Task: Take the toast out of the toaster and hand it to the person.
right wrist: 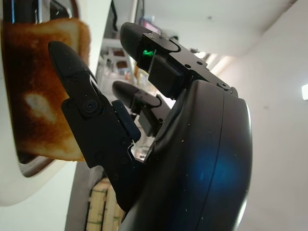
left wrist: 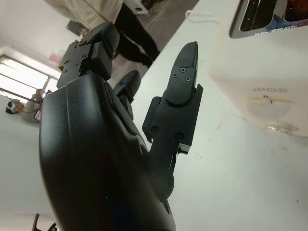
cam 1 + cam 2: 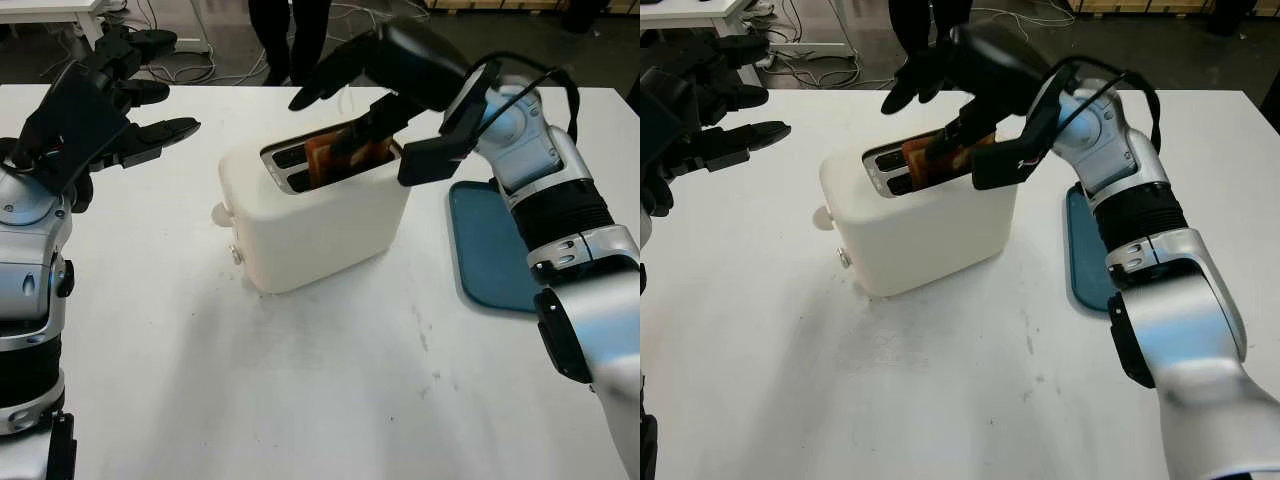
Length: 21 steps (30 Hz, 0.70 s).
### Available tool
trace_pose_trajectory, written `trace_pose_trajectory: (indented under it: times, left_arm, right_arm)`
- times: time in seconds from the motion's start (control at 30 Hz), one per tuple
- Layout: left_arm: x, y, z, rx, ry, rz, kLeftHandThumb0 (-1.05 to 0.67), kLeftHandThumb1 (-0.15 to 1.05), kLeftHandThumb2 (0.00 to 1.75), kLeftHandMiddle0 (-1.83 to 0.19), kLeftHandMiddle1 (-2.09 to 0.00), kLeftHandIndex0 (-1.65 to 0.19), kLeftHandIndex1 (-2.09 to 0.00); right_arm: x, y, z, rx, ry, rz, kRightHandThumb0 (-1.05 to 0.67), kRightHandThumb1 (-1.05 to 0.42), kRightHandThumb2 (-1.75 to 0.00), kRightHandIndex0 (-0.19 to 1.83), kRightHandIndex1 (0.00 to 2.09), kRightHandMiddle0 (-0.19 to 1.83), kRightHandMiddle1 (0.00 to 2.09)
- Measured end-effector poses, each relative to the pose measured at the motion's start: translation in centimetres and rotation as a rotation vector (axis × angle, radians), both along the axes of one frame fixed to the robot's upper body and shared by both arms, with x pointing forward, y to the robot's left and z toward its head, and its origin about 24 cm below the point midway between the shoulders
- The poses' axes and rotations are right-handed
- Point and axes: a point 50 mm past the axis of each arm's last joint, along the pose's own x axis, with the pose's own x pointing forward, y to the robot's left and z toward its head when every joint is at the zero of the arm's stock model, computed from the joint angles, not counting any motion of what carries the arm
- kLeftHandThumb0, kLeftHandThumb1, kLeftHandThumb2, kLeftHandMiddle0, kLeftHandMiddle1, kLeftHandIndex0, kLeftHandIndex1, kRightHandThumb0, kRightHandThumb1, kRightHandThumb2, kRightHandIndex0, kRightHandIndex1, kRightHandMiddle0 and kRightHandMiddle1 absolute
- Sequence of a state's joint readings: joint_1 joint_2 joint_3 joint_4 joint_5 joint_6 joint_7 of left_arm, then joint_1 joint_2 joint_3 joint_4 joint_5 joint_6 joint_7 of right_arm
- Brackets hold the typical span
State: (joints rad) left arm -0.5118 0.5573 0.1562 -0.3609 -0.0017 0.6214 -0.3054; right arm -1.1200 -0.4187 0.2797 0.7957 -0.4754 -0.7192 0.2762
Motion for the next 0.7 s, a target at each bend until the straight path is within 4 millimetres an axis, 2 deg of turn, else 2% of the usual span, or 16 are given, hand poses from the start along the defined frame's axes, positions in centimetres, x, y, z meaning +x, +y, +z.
trace_pose_trajectory:
  times: [0.5,0.6,0.7]
  left_arm:
    - [-0.1,0.0,-0.1,0.019,0.001,0.012,-0.3,0.92,0.1,-0.01,-0.89,-0.11,-0.52]
    - [-0.2,0.0,-0.1,0.019,0.001,0.012,-0.28,0.92,0.09,0.0,-0.89,-0.11,-0.51]
    - [-0.2,0.0,-0.1,0.017,0.0,0.011,-0.26,0.92,0.1,0.0,-0.87,-0.1,-0.5]
  right_arm:
    - [0.5,-1.2,-1.5,-0.117,-0.044,-0.069,-0.42,-0.63,-0.01,0.82,0.69,1.02,0.11]
    - [0.6,-1.6,-1.6,-0.152,-0.033,-0.09,-0.44,-0.66,-0.01,0.82,0.86,1.04,0.09]
    - [0.7,-2.1,-1.4,-0.194,-0.019,-0.114,-0.44,-0.67,0.0,0.85,0.94,1.07,0.11]
